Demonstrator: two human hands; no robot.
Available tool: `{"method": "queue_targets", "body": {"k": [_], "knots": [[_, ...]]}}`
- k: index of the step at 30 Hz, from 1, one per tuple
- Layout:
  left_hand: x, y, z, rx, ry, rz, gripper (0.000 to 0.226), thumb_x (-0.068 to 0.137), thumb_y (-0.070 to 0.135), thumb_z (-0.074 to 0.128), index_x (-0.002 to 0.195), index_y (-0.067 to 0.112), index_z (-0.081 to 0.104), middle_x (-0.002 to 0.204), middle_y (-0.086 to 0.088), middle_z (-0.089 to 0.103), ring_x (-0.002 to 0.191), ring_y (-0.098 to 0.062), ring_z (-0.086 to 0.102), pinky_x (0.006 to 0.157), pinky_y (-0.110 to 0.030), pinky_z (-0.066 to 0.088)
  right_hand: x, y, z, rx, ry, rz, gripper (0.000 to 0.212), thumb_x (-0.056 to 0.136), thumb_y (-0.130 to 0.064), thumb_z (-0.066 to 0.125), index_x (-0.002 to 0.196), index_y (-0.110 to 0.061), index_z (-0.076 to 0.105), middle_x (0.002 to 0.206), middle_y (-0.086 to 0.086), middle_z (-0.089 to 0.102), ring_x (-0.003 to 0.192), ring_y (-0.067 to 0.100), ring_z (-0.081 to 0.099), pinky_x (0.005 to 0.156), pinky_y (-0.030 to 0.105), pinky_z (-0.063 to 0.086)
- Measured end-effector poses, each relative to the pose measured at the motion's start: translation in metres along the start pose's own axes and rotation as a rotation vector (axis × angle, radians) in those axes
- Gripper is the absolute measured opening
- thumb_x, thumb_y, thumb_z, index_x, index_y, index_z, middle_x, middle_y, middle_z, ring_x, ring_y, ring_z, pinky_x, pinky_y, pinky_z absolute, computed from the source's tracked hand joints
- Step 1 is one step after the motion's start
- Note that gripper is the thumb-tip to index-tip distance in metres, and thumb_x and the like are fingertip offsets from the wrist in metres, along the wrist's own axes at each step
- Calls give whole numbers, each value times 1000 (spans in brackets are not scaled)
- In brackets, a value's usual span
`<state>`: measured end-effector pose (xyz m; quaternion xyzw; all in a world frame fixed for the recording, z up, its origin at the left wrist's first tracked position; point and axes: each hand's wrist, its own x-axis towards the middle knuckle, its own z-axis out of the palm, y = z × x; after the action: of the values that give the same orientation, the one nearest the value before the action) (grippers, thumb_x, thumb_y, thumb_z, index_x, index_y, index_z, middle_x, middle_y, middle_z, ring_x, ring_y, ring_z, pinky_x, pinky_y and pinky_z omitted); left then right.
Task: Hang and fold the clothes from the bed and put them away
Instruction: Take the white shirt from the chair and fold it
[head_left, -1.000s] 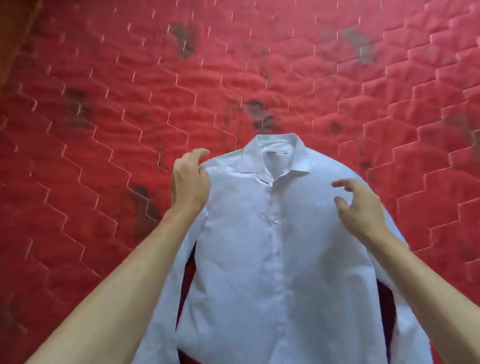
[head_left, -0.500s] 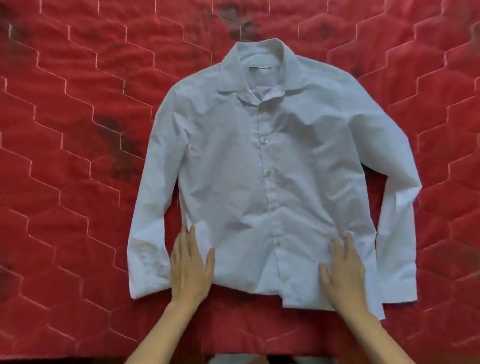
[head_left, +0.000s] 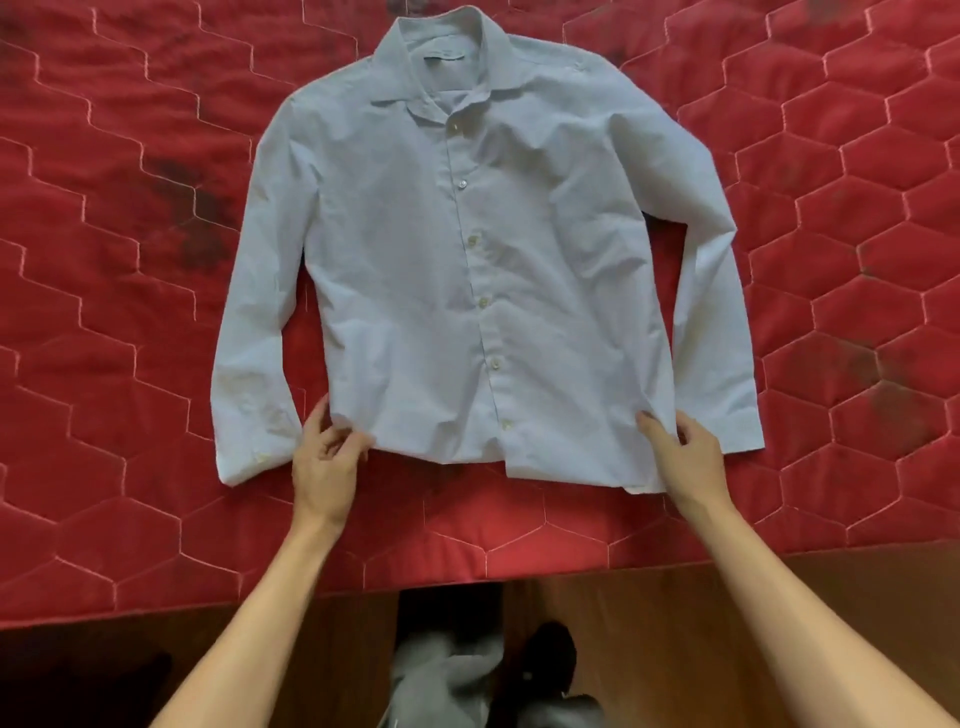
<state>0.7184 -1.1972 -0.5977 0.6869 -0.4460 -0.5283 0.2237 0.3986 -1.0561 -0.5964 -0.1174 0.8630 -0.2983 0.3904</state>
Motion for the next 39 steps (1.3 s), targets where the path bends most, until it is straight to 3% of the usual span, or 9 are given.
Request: {"method": "queue_targets", "body": {"k": [4,9,12,15,19,23,26,33,39], "knots": [[-19,17,-16,-184,-117,29,24,69,10,55,48,22,50,51,12,43,54,-2,38,67,-32,28,-27,2,-22,404,-59,116,12,91,-23,68,100,-16,68,98,0,72,85,15,70,69,26,54],[-53,39,-29,-537,-189,65,18,87,7,49,74,15,57,73,3,53,69,-7,53,63,-24,43,-48,14,-54,646,-4,202,15,89,-20,72,95,-8,66,89,4,70,74,20,67,67,34,52],[-71,29,-37,-474,-83,53,13,91,11,63,79,13,60,76,-3,57,70,-13,60,58,-27,53,-55,28,-72,741,-93,349,10,91,-13,68,100,-8,67,76,2,71,55,9,64,52,21,54],[-87,-1,-46,-194,103,-36,35,78,26,83,98,11,61,87,-1,60,77,-12,61,74,-30,53,-59,50,-80,870,-154,561,5,96,-4,57,94,-4,62,60,1,60,28,2,38,28,9,32],[-110,-53,-64,110,66,-277,93,51,52,94,127,13,59,113,-3,69,100,-23,69,89,-46,57,-68,84,-77,471,-49,524,16,90,-8,70,103,-2,63,88,9,65,51,10,52,40,18,42],[-132,-96,-64,467,51,-305,37,80,45,77,101,16,72,100,-5,72,94,-25,67,88,-45,56,-84,118,-66,83,-47,369,34,87,-15,74,116,-4,62,104,10,67,90,25,63,76,36,53],[-136,-115,-59,560,106,-360,24,88,40,70,102,20,71,108,-7,69,96,-27,64,86,-46,57,-88,132,-62,-108,9,318,44,87,-14,69,128,-4,57,123,15,62,111,35,59,94,46,51],[-125,-91,-37,521,154,-395,43,94,35,60,130,13,54,121,-11,63,103,-29,62,88,-42,53,-91,100,-59,-384,122,151,60,86,-17,66,139,-5,41,139,27,41,123,45,44,104,51,38],[-77,-42,-55,428,378,-374,65,96,42,57,143,2,39,139,-21,50,127,-38,49,98,-44,43,-70,28,-44,-458,-53,-148,49,88,-12,64,134,-7,50,129,19,55,111,35,57,92,48,48]]}}
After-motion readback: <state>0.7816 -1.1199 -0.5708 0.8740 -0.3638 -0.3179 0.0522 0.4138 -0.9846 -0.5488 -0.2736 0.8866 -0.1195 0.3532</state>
